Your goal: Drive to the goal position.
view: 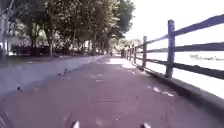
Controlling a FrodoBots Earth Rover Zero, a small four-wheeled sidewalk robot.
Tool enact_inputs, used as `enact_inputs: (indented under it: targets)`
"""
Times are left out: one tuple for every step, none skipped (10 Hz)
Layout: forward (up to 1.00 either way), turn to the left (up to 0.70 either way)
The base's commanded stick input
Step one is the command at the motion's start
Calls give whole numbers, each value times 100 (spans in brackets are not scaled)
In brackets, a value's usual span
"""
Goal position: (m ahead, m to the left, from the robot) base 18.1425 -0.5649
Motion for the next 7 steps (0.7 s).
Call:
enact_inputs:
  targets:
    - [70,0]
    - [70,0]
    - [70,0]
    - [70,0]
    - [70,0]
    - [70,0]
    - [70,0]
